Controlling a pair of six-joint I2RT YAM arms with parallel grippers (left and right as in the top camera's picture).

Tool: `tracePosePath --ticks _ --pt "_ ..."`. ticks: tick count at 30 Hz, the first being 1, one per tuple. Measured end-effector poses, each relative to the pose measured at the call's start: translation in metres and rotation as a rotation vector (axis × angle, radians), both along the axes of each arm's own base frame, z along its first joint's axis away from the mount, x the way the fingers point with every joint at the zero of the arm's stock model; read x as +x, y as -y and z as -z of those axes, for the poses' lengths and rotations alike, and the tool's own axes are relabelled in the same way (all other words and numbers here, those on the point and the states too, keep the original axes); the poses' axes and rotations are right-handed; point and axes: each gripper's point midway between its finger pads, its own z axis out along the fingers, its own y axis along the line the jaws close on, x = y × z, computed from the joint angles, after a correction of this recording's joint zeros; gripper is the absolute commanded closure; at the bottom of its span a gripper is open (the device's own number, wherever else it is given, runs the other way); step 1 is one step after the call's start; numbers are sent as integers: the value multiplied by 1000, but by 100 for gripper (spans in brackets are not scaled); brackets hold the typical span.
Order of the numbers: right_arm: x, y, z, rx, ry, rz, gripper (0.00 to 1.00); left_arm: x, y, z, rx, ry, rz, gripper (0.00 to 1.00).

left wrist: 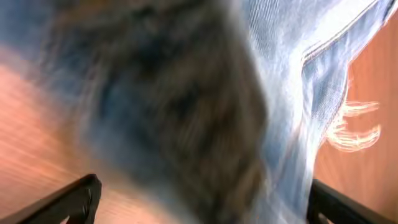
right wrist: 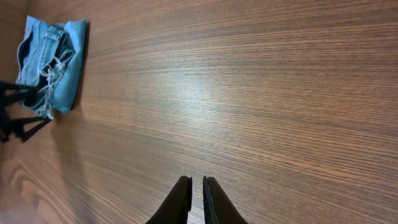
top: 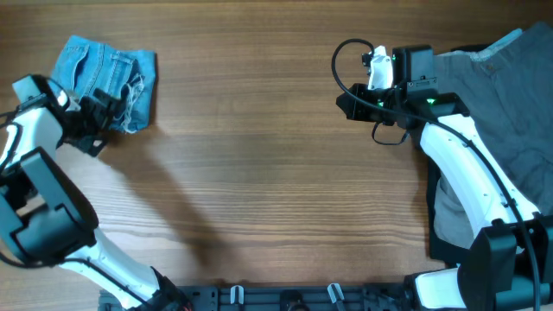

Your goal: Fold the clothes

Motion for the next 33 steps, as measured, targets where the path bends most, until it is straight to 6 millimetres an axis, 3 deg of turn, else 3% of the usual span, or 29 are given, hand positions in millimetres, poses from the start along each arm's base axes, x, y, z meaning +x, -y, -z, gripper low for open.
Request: tracePosePath --ticks 3,5,9,11,13,15,20,22,26,29,30,32,33 --pt "0 0 0 -1 0 1 89 -30 3 -28 10 -43 27 0" --pt "0 0 0 -1 -1 1 88 -35 -1 -63 88 16 46 4" --pt "1 3 1 -17 1 13 88 -14 -17 -117 269 215 87 89" --pt "3 6 3 -34 4 25 84 4 -29 -131 362 305 117 95" --pt "4 9 4 -49 6 36 83 15 -38 -126 407 323 132 96" --pt "5 11 4 -58 9 43 83 27 -47 -105 426 313 140 96" --pt "5 12 5 -65 9 48 83 32 -54 1 338 156 163 96" --pt "5 12 5 -65 9 48 84 30 -51 25 305 125 172 96" --pt "5 12 5 -65 9 48 83 29 -48 23 291 110 183 86" --pt "5 12 4 -65 11 48 82 16 -38 10 259 60 197 78" --pt "5 12 3 -65 16 49 82 12 -35 0 258 51 201 62" --pt "4 13 -8 -62 44 51 82 8 -34 -48 296 84 199 34" --pt "4 13 -16 -60 66 53 82 8 -34 -75 328 123 196 9"
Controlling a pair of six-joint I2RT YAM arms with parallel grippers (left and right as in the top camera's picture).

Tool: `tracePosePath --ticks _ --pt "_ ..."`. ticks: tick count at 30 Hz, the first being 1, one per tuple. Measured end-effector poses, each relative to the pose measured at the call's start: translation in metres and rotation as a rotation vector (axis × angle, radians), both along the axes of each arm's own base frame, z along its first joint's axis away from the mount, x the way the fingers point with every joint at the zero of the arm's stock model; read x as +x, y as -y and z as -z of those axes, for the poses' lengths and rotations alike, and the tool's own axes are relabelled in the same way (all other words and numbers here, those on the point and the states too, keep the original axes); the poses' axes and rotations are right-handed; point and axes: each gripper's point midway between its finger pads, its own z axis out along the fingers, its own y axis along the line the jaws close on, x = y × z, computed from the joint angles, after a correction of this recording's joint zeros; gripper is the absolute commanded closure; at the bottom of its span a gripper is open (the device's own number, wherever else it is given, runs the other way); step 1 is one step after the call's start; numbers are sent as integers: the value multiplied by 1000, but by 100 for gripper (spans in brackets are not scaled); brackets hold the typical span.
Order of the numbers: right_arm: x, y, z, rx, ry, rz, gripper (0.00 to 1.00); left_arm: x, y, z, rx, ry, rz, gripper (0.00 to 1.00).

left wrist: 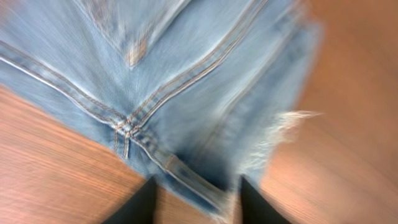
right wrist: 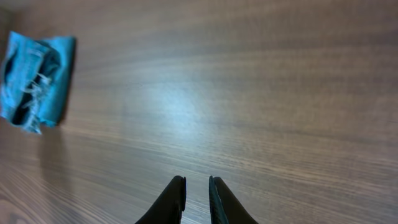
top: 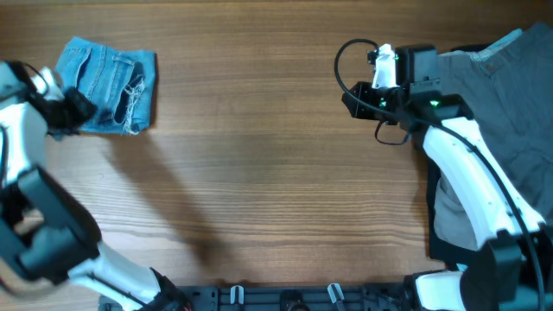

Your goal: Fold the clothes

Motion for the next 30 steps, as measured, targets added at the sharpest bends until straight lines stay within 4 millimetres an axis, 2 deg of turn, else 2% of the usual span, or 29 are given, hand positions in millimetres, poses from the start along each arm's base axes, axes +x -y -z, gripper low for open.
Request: tracePosePath --ticks 1,3,4,5,7,8,9,10,11,12,15,18,24,28,30 --pt "-1 0 -10 4 28 0 82 -1 1 -32 34 54 3 0" --pt "-3 1 -40 17 114 1 81 -15 8 -98 99 159 2 0" --pt "-5 1 -60 26 175 2 81 -30 17 -133 130 205 -1 0" --pt "-7 2 -74 29 216 0 79 -45 25 -158 155 241 -2 0" --pt "-17 3 -108 27 329 -17 73 -83 47 -195 181 278 -5 0" --pt "-27 5 -131 18 405 -33 63 -107 61 -212 197 301 -6 0" --pt "-34 6 -146 11 456 -44 53 -122 68 -223 216 319 -11 0" --pt "-41 8 -159 1 504 -50 41 -136 74 -229 231 324 -19 0" --pt "-47 10 -170 -6 543 -53 23 -149 80 -234 243 327 -26 0" --pt "-54 11 -180 -9 577 -56 0 -157 83 -237 253 332 -31 0" --pt "-67 14 -200 -19 646 -59 0 -179 93 -256 299 394 -41 0" --pt "-70 15 -208 -19 677 -55 0 -191 100 -267 332 439 -47 0" --pt "-64 15 -201 1 639 -36 0 -206 107 -279 366 488 -54 0" --pt "-67 15 -174 52 483 13 0 -206 107 -279 367 487 -56 0" --pt "-65 15 -172 64 470 25 0 -206 107 -279 367 487 -56 0"
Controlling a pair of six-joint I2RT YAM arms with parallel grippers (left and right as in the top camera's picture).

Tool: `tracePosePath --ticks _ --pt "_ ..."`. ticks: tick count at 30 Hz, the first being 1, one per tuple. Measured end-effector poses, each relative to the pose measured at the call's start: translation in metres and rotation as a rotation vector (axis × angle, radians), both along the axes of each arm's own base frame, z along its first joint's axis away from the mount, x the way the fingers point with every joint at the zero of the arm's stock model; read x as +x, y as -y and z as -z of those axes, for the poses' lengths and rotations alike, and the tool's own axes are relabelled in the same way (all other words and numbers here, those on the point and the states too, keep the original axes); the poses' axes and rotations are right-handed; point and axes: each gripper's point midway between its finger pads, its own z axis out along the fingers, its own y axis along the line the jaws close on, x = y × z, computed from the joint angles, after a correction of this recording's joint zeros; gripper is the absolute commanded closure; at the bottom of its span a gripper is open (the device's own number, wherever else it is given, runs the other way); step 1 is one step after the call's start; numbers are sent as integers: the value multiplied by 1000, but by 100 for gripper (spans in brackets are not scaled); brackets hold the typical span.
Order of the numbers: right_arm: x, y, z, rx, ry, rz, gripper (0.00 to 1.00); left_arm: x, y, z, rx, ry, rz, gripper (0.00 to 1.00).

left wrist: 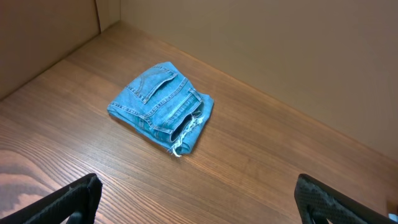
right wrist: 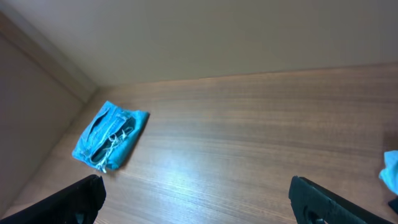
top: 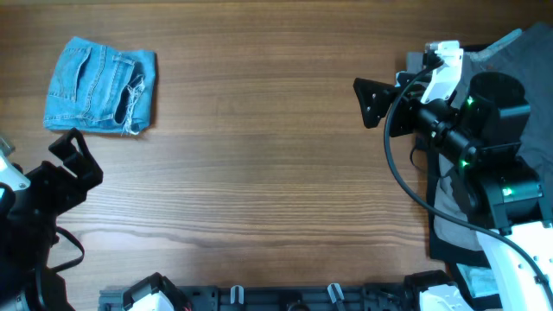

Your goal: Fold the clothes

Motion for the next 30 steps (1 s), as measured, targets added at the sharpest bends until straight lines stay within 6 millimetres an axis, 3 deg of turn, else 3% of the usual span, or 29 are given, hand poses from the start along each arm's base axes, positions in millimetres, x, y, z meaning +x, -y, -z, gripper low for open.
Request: tracePosePath --ticks 3,6,9,12,15,18,21,24,30 --pt "5 2 -19 -59 123 -10 0 0 0 0 0 0 0 0" --pt "-4 6 -39 -207 277 -51 0 0 0 0 0 0 0 0" --pt "-30 19 -54 -329 365 -40 0 0 0 0 0 0 0 0" --pt "-65 40 -49 -393 329 34 0 0 0 1 -1 -2 0 0" --pt "-100 56 -49 -392 312 96 0 0 0 1 -1 -2 0 0" --pt "-139 68 -65 -343 382 159 0 0 0 1 -1 -2 0 0" --pt "-160 78 -76 -319 448 218 0 0 0 1 -1 -2 0 0" --pt "-162 91 -60 -311 512 307 0 0 0 1 -1 -2 0 0" --pt "-144 96 6 -296 609 360 0 0 0 1 -1 -3 0 0"
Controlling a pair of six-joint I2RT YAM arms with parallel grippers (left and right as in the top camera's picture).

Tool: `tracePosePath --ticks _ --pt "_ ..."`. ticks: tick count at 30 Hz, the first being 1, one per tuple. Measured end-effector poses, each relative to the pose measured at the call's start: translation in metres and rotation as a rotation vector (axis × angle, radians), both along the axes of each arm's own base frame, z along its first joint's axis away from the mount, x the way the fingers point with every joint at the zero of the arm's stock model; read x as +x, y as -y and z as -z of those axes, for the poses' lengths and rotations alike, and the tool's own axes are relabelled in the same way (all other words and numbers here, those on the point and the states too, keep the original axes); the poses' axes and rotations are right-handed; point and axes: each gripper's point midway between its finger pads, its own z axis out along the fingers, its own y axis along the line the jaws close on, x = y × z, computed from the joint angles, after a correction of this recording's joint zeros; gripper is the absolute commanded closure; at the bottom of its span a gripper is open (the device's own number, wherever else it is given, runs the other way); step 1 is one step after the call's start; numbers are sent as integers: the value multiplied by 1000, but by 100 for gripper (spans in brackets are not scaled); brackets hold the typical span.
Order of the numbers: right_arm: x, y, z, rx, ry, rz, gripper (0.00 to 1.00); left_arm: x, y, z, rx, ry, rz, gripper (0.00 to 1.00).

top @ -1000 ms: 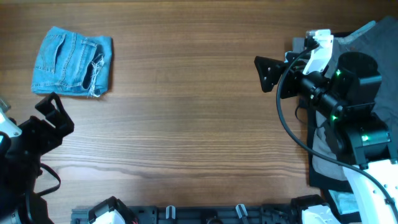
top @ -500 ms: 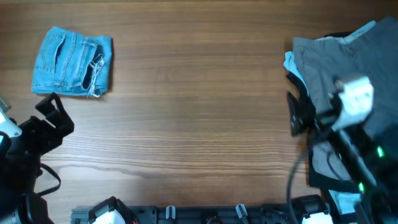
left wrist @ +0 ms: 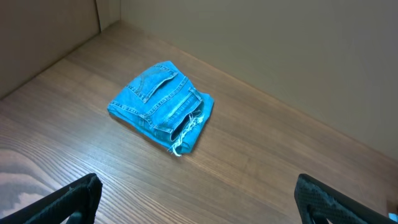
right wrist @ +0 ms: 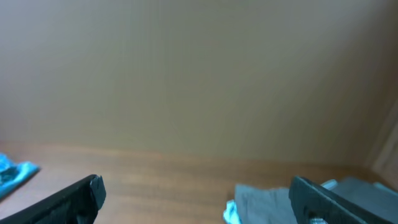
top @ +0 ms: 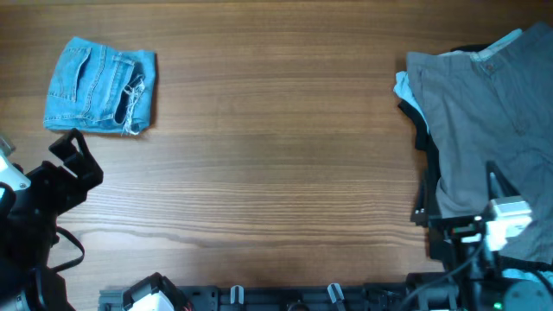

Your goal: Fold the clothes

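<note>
Folded blue denim shorts (top: pixel 101 85) lie at the table's far left, and the left wrist view also shows these shorts (left wrist: pixel 163 106). A heap of unfolded clothes, a grey garment (top: pixel 484 112) on top, fills the right side. My left gripper (top: pixel 76 161) hangs open at the front left, well short of the shorts, with nothing between its fingers (left wrist: pixel 81 194). My right gripper (right wrist: pixel 198 196) is open and empty, facing the back wall. Its arm (top: pixel 484 229) sits at the front right over the heap.
A light blue cloth (top: pixel 403 85) and a dark one (top: pixel 421 138) peek out from under the grey garment's left edge. Brown walls enclose the wooden table (top: pixel 276 155) at the back and left. A black rail (top: pixel 285 298) runs along the front edge.
My right arm has gone from the table's right middle, above the heap's left edge, back to the front right corner. The left arm and the shorts are unchanged.
First my left gripper was open right at the folded shorts, while the right one hung shut over the bare table. Then the left sat at the shorts' left edge. Later it was back at the front left, open, and now the right arm is drawn back too.
</note>
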Motion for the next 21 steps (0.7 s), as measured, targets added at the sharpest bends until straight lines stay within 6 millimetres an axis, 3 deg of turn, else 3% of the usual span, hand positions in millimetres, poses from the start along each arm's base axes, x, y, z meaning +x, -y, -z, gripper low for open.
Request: tracePosePath --ticks 3,9,14,19,20,21 --pt "21 -1 34 0 16 0 0 0 0 0 0 0 0 0" --pt "48 -1 74 5 86 2 0 0 0 0 -1 -1 0 0" --pt "59 0 114 6 64 6 0 0 0 0 -1 -1 0 0" --pt "61 5 122 8 31 35 0 0 0 0 -1 -1 0 0" --pt "62 5 130 7 -3 36 0 0 0 0 -1 -1 0 0" --pt "63 5 156 3 -108 39 0 0 0 0 -1 -1 0 0"
